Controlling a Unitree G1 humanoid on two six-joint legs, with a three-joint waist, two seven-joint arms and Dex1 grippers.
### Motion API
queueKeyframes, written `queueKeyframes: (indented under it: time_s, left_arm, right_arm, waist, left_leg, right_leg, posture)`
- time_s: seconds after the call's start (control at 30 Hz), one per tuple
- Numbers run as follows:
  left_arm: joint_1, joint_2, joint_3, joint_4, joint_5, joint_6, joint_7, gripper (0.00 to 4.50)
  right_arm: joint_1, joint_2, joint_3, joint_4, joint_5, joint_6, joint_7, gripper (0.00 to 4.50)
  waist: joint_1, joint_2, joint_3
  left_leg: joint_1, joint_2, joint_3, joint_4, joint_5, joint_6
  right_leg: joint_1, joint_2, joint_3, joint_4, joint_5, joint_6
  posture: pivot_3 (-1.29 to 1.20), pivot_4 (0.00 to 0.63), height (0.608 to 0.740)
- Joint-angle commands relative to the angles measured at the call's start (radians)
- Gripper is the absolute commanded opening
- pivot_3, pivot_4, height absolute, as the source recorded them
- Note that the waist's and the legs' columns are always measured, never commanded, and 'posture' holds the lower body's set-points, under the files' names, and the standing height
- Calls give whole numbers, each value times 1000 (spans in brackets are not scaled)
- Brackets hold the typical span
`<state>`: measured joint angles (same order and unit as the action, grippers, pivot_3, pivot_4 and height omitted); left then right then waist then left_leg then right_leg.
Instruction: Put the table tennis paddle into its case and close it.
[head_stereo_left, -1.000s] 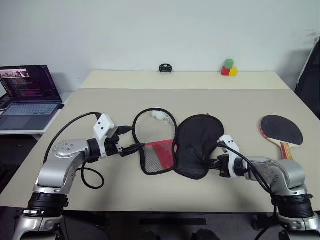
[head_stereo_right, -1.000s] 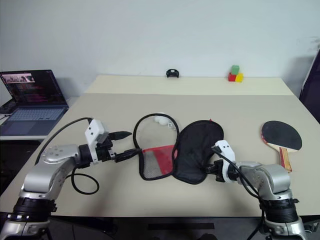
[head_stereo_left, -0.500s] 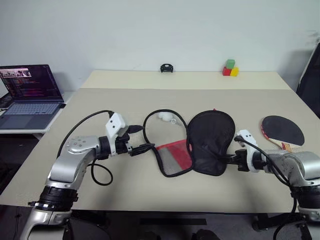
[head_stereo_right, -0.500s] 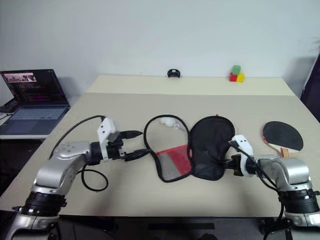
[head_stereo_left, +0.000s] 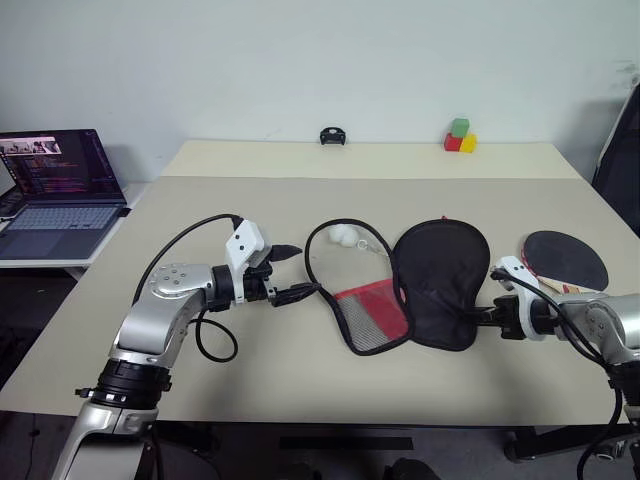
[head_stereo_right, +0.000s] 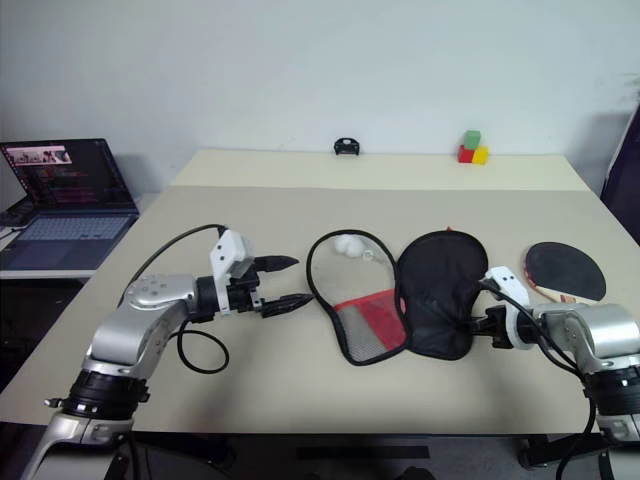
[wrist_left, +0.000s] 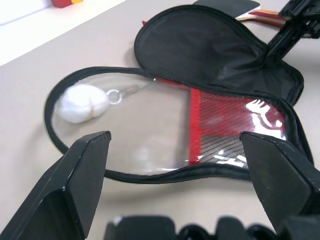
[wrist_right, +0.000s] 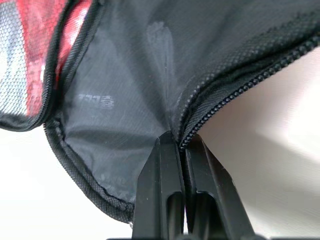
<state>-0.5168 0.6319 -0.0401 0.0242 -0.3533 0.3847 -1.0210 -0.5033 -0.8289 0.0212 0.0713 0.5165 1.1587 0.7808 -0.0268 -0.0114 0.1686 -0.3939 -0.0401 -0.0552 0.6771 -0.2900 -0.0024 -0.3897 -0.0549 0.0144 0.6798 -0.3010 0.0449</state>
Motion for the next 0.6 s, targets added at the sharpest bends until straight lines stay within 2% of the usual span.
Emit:
queueKeyframes:
  time_s: [0.03,0.1,0.2,0.43,0.6]
  left_arm:
    - [-21,-2,3,-11,-1,-15,-9,4500]
    - [-20,-4,4,-13,-1,-14,-10,4500]
    - [-18,-4,6,-15,0,-13,-11,4500]
    - [-20,-5,5,-14,3,-12,-13,4500]
    - [-23,-10,2,-8,5,-16,-15,4500]
  right_arm:
    - [-27,-17,9,30,-38,-49,16,30]
    - [-33,-12,11,45,-52,-60,15,30]
    - [-37,-9,12,56,-65,-69,9,671]
    - [-59,-22,0,110,-100,-118,1,2967]
    - [-84,-54,-37,151,-116,-162,18,2967]
  waist:
    - [0,0,0]
    - [0,0,0]
    - [0,0,0]
    - [0,0,0]
    - [2,0,0]
  left_leg:
    - [0,0,0,0,0,0]
    - [0,0,0,0,0,0]
    - [0,0,0,0,0,0]
    - [0,0,0,1,0,0]
    - [0,0,0,1,0,0]
  right_leg:
    - [0,0,0,0,0,0]
    - [0,0,0,0,0,0]
    - [0,0,0,0,0,0]
    - [0,0,0,0,0,0]
    - [0,0,0,0,0,0]
  posture:
    - [0,150,740]
    - [0,150,740]
    - [0,150,740]
    - [0,150,740]
    - [0,150,740]
